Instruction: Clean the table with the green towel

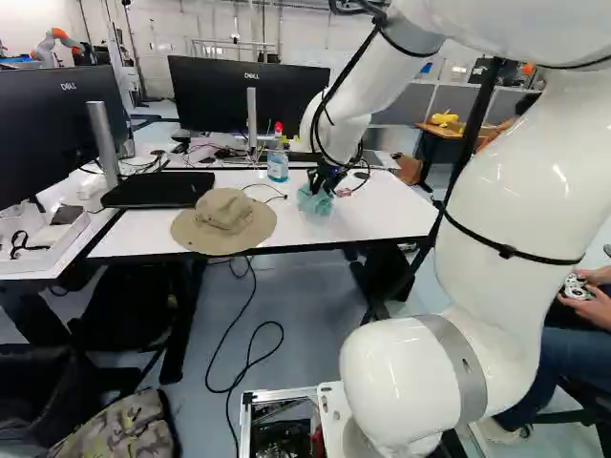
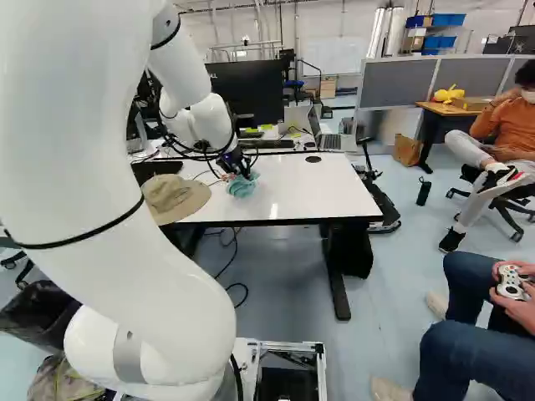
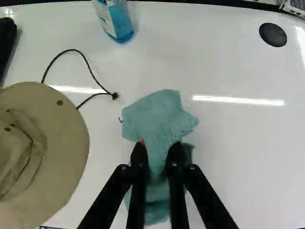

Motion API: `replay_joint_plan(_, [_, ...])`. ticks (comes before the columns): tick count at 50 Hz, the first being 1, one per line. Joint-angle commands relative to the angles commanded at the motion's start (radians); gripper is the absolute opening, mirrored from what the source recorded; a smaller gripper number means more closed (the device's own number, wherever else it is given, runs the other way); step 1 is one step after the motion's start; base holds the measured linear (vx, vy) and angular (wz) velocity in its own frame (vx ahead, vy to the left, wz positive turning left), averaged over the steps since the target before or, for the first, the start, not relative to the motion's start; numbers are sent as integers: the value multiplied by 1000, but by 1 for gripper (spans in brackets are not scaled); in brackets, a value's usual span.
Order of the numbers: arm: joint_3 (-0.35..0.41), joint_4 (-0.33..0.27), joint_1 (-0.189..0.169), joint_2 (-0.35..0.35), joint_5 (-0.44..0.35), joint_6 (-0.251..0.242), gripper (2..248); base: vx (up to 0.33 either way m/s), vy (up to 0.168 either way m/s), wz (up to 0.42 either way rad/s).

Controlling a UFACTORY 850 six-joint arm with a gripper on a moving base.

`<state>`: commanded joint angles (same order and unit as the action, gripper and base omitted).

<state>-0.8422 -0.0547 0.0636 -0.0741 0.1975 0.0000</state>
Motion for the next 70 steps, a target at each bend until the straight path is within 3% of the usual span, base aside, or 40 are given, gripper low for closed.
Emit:
replay_joint_plan(24, [1, -18, 14, 1, -1, 0, 50, 0, 0, 0])
replay_joint_plan(35, [43, -18, 11, 41, -1, 0, 50, 0, 0, 0])
replay_joint_plan(52, [97, -53, -39, 93, -4, 0, 50, 0, 0, 0])
replay_joint_plan(70, [98, -70, -97, 95, -4, 0, 50, 0, 0, 0])
